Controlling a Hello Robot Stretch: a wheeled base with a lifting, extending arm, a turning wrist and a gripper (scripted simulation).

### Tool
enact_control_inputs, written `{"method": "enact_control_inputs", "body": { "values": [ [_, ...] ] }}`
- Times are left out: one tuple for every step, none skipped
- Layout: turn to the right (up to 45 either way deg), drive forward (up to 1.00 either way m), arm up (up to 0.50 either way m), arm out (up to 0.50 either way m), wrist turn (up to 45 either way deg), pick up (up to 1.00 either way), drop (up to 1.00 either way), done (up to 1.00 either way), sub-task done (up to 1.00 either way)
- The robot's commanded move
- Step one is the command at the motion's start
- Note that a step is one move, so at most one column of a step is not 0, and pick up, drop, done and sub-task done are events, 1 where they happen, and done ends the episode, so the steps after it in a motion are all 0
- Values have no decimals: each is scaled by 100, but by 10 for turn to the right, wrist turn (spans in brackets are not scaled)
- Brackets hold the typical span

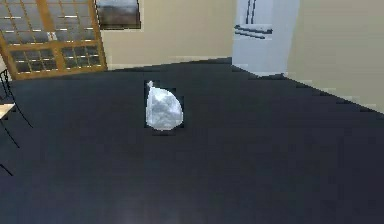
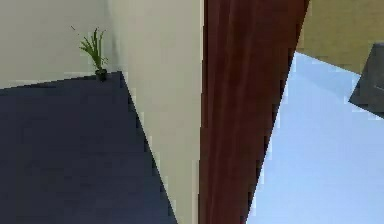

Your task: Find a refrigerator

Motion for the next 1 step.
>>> {"method": "enact_control_inputs", "body": {
  "values": [
    [210,0,0,0,0,0,0,0,0]
  ]
}}
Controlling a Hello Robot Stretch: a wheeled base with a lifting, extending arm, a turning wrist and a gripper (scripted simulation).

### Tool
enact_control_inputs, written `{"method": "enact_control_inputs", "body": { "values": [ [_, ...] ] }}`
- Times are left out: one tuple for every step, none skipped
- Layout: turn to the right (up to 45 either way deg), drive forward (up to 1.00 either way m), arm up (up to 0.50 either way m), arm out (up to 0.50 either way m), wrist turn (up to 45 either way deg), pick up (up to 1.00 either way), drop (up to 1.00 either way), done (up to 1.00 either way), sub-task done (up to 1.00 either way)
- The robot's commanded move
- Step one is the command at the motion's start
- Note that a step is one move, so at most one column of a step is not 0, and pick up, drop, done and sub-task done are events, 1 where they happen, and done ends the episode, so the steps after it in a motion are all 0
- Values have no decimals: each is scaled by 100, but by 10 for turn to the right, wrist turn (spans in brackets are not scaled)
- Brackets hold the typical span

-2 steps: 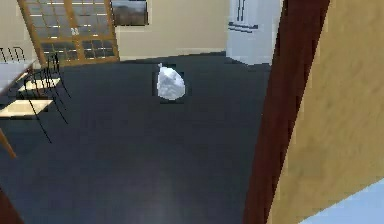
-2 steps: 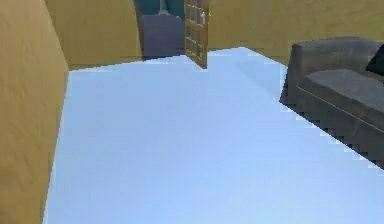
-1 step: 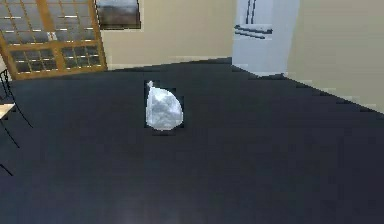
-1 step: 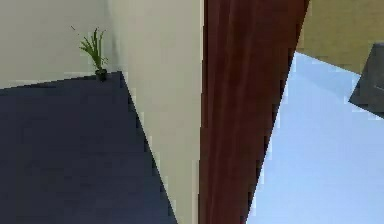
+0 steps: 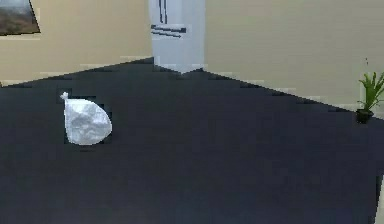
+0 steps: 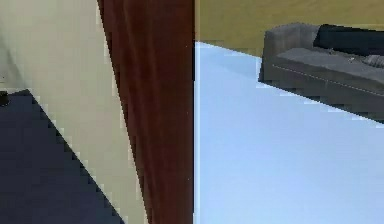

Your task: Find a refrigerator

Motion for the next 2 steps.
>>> {"method": "enact_control_inputs", "body": {
  "values": [
    [0,100,0,0,0,0,0,0,0],
    [0,100,0,0,0,0,0,0,0]
  ]
}}
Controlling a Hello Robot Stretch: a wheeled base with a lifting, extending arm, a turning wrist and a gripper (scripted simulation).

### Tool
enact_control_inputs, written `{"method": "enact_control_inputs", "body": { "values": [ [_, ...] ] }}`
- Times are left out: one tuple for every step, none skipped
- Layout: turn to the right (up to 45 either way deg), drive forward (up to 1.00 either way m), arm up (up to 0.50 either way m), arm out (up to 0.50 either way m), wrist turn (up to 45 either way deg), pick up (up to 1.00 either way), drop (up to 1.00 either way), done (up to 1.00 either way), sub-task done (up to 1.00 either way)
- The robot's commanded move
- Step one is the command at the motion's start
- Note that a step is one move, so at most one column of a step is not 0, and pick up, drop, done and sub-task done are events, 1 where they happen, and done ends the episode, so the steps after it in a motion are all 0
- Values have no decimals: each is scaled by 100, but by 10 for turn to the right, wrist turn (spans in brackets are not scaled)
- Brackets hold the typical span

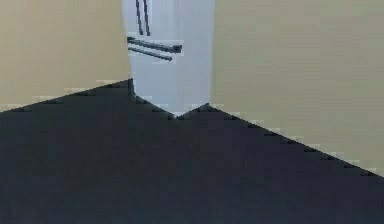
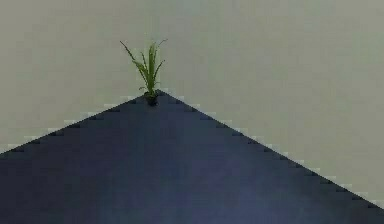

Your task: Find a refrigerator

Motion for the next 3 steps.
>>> {"method": "enact_control_inputs", "body": {
  "values": [
    [0,100,0,0,0,0,0,0,0],
    [0,65,0,0,0,0,0,0,0],
    [-120,0,0,0,0,0,0,0,0]
  ]
}}
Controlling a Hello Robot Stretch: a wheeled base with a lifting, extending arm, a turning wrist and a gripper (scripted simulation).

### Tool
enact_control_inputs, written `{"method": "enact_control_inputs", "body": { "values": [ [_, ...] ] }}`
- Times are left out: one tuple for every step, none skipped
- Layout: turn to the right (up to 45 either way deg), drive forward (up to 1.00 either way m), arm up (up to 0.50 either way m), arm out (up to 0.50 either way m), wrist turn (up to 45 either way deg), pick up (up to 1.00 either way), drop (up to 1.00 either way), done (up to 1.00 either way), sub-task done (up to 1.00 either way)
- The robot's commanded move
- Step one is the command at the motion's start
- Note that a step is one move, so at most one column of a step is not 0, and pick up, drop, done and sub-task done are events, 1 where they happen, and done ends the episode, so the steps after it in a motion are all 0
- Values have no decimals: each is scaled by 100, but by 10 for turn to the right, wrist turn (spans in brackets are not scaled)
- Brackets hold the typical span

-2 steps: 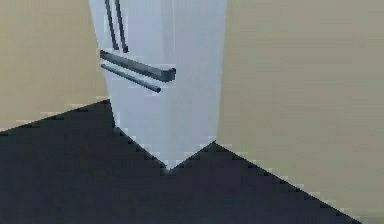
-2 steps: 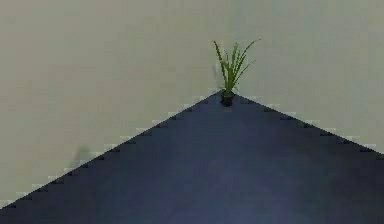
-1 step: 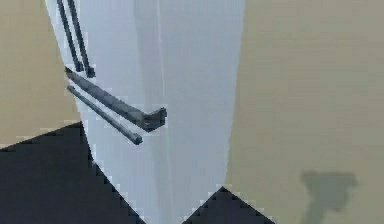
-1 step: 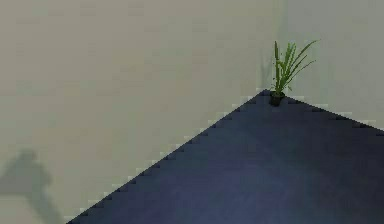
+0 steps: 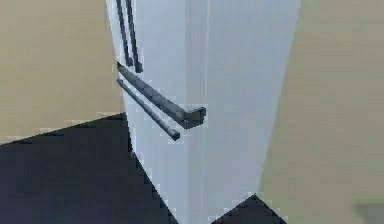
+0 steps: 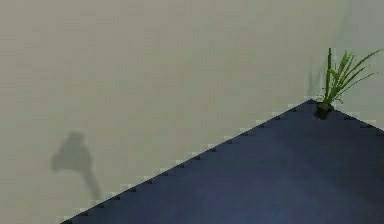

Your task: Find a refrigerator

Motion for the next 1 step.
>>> {"method": "enact_control_inputs", "body": {
  "values": [
    [0,0,0,0,0,0,0,100,0]
  ]
}}
